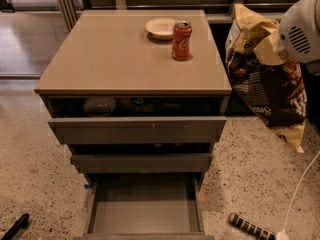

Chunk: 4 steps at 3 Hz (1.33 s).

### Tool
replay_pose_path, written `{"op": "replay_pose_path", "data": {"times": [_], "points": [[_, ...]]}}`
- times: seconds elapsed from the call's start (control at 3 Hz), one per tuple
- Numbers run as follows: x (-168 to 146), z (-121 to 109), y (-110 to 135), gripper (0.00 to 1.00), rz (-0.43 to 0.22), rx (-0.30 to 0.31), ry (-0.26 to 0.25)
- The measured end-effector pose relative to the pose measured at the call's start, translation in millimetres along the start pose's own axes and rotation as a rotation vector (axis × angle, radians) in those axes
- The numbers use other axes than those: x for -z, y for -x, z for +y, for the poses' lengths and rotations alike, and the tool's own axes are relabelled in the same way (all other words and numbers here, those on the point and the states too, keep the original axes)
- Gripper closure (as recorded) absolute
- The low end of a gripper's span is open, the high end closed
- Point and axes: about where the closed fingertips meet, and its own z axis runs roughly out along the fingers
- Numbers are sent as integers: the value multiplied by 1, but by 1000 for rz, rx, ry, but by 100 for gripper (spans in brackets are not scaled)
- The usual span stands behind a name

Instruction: Place brown chip bag into bottom drawer

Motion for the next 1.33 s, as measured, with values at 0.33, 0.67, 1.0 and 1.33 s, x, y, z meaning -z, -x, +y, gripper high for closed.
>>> {"op": "replay_pose_path", "data": {"times": [0.33, 0.67, 1.0, 1.33], "points": [[-4, 3, -2, 100, 0, 2, 11], [-16, 14, -6, 100, 2, 7, 44], [-29, 44, -16, 100, -14, 43, 135], [-47, 113, -35, 100, -12, 76, 336]]}}
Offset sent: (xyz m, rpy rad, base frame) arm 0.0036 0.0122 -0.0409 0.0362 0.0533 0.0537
